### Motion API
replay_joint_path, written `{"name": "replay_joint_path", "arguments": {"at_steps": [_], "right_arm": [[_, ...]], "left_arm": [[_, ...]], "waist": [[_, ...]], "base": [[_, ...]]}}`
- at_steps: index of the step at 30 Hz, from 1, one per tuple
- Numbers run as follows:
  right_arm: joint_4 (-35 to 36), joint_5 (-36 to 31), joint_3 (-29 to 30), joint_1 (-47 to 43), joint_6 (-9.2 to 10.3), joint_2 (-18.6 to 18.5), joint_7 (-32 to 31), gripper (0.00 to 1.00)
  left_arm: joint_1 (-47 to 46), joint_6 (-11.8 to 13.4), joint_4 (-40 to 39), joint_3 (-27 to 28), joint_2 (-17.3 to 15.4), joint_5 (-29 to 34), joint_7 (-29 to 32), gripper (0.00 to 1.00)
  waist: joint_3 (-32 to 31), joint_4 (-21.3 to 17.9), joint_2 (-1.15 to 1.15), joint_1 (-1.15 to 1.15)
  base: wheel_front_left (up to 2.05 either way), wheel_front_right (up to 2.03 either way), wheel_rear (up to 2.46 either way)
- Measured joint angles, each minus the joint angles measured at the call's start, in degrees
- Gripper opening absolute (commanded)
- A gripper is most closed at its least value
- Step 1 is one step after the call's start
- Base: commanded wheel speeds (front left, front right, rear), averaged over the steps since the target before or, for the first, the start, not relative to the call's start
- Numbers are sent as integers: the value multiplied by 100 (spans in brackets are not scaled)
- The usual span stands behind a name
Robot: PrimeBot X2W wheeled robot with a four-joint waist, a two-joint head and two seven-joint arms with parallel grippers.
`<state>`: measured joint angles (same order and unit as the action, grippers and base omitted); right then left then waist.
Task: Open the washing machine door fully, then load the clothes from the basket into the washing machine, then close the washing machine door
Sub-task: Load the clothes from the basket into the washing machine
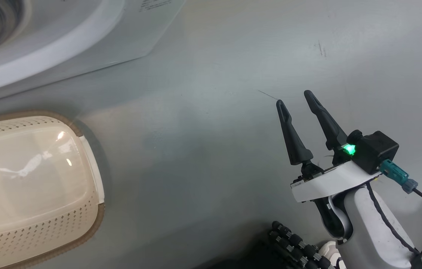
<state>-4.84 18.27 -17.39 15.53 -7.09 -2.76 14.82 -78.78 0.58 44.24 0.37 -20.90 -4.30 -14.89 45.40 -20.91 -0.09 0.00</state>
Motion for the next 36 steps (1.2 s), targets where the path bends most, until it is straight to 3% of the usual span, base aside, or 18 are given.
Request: {"name": "replay_joint_path", "arguments": {"at_steps": [1,4,7,36], "right_arm": [[-13,0,5,0,0,1,-1,100],[-21,0,22,0,0,0,0,100],[-40,0,67,0,0,1,0,100],[-210,-3,294,-71,0,-85,0,100]], "left_arm": [[11,-16,108,-25,24,0,0,18],[40,-51,343,-54,79,-1,1,47],[42,-51,486,-96,129,0,1,99],[541,115,1388,-87,864,-122,1,100]], "waist": [[-15,1,0,0],[-53,7,0,0],[-94,18,0,0],[-1001,503,0,0]], "base": [[0,0,0],[0,0,0],[0,0,0],[0,0,0]]}}
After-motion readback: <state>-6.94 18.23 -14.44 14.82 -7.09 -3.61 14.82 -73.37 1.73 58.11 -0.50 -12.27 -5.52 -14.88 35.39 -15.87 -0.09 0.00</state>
